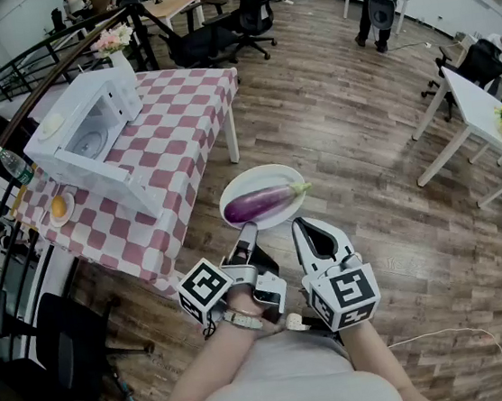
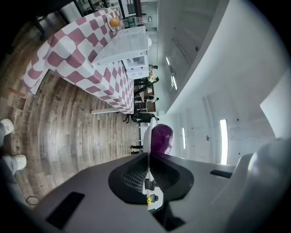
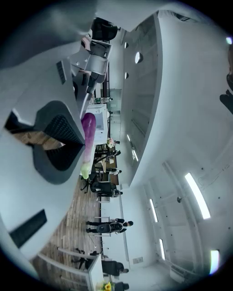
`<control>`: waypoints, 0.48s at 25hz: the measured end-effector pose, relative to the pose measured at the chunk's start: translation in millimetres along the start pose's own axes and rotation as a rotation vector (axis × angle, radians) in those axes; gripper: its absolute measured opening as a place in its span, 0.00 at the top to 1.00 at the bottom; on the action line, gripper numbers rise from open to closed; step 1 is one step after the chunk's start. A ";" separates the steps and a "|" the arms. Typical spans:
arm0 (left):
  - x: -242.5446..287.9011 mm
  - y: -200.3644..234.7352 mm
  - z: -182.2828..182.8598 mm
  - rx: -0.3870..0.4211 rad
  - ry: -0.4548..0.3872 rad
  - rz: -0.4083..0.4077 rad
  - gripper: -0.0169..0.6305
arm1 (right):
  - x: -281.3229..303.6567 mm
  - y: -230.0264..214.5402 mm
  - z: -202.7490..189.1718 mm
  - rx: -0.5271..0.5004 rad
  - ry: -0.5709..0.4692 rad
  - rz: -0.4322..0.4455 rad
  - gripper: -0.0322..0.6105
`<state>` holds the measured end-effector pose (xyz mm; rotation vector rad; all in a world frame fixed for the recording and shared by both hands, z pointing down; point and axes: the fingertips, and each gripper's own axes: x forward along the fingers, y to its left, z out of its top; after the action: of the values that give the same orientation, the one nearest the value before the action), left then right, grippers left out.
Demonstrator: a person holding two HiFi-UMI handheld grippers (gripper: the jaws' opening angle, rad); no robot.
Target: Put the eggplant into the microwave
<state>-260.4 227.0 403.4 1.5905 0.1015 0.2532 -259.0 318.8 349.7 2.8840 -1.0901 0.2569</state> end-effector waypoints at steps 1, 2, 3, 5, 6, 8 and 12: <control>1.7 -1.6 -2.6 0.002 -0.002 -0.003 0.95 | -1.9 -3.1 0.0 0.003 0.000 0.000 0.91; 3.2 -3.0 -5.4 0.004 -0.004 -0.005 0.95 | -3.9 -6.3 0.0 0.006 0.000 0.000 0.91; 4.7 -4.3 -8.2 0.005 -0.006 -0.007 0.95 | -6.1 -9.5 0.0 0.009 0.000 0.001 0.91; 7.2 -6.7 -14.0 0.003 -0.014 -0.011 0.95 | -10.3 -16.5 0.4 0.011 -0.002 0.005 0.91; 8.4 -7.8 -16.8 0.000 -0.021 -0.014 0.95 | -12.2 -20.3 1.0 0.009 -0.004 0.010 0.91; 11.2 -9.9 -22.0 -0.005 -0.039 -0.020 0.95 | -15.8 -28.5 2.7 0.004 -0.005 0.021 0.91; 16.0 -11.3 -33.4 -0.019 -0.078 -0.031 0.95 | -23.2 -44.3 4.5 -0.004 -0.011 0.048 0.91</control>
<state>-251.3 263.5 394.3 1.5769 0.0627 0.1670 -246.2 366.7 341.9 2.8611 -1.1620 0.2412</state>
